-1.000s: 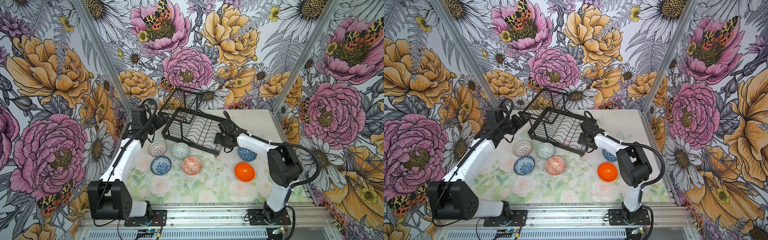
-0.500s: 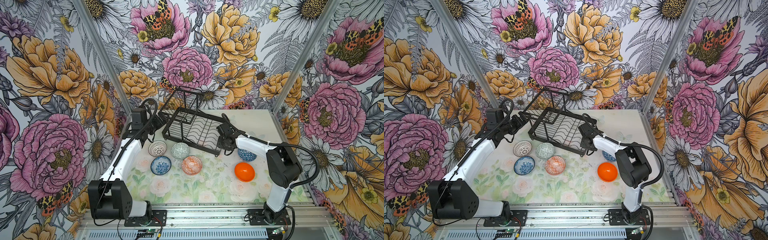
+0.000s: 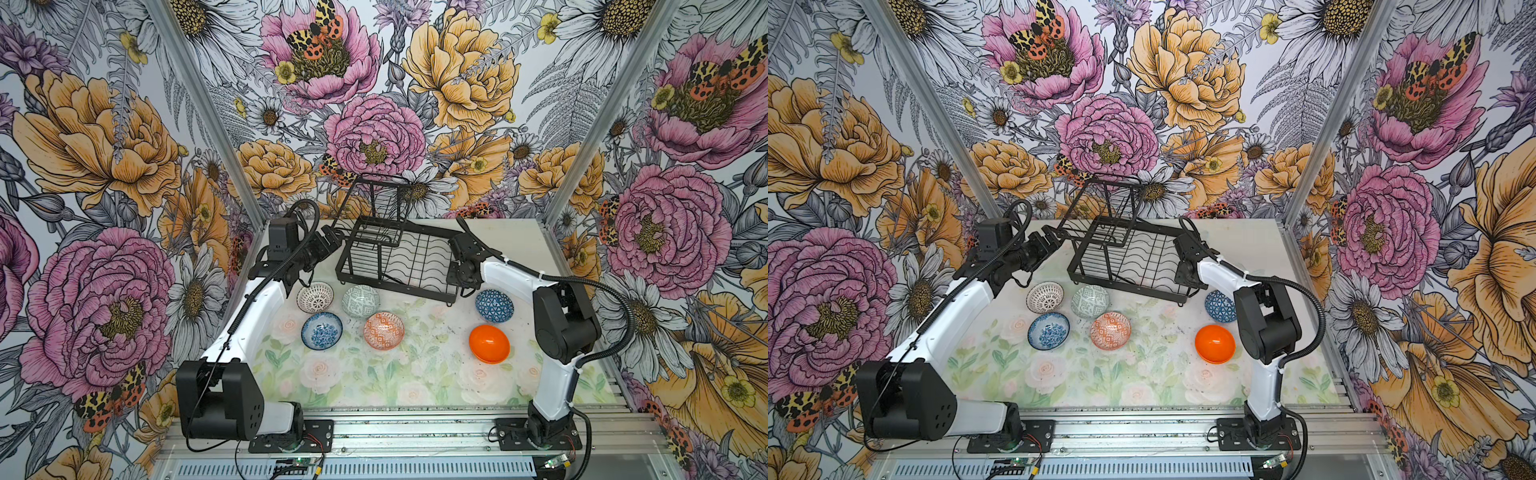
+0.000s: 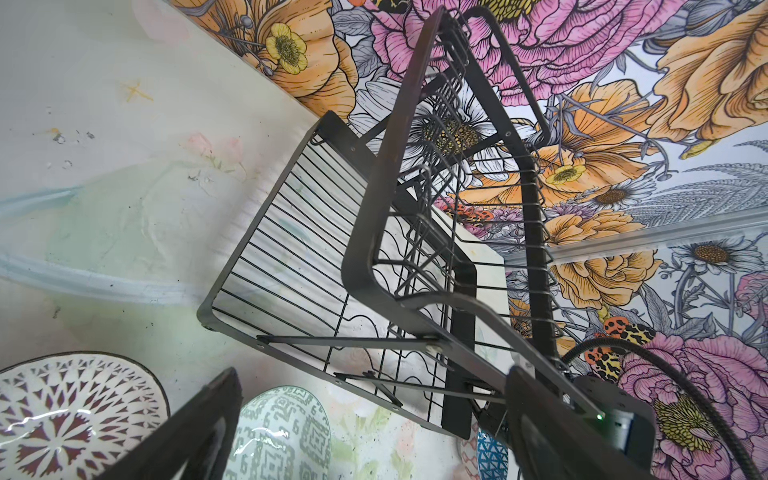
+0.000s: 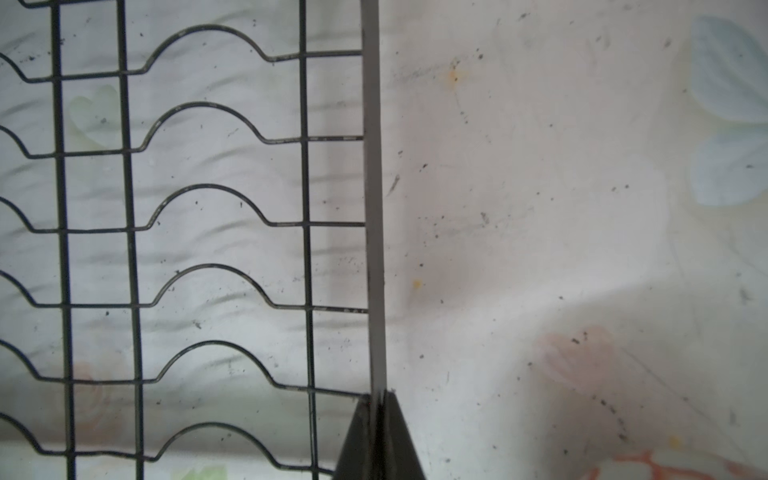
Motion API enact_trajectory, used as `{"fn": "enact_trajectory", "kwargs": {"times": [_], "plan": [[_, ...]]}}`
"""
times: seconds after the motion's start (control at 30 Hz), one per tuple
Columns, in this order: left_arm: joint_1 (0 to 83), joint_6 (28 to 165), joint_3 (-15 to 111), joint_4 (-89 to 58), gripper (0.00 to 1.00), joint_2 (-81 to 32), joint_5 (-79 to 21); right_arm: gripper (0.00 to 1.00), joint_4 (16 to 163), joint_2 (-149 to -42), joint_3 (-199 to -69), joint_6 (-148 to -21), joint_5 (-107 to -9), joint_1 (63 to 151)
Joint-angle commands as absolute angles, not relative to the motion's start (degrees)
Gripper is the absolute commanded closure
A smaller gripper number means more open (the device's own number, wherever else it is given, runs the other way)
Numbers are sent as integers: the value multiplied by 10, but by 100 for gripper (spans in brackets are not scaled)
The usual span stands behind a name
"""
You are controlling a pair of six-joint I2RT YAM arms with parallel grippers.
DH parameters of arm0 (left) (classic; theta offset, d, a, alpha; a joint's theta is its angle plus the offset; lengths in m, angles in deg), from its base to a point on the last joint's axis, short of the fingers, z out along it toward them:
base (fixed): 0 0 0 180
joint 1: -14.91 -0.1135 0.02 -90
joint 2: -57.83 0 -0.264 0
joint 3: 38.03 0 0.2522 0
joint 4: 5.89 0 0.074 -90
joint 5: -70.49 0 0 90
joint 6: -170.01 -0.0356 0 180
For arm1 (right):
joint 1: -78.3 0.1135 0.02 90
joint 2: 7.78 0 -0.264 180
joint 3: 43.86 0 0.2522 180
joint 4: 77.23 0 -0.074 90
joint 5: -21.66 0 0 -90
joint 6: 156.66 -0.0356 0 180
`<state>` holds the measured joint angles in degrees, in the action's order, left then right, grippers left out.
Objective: Load the bowls into the dish rack
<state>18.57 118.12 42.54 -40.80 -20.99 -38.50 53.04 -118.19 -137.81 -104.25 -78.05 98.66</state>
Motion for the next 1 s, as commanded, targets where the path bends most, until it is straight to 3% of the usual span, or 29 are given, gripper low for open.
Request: {"fn": "enact_trajectory", "kwargs": {"times": [0.0, 0.4, 0.7, 0.97], "plan": [[190, 1200, 421, -421, 1, -192, -383, 96, 525, -1210, -1412, -960, -827, 965], [187, 1278, 330, -483, 1, -128, -309, 100, 525, -1283, -1510, -780, -881, 941], [186, 1295, 320, -532, 1, -143, -274, 94, 526, -1319, -1563, -730, -916, 942], [185, 1263, 319, -573, 1, -129, -171, 35, 525, -1235, -1519, -792, -913, 942]]}}
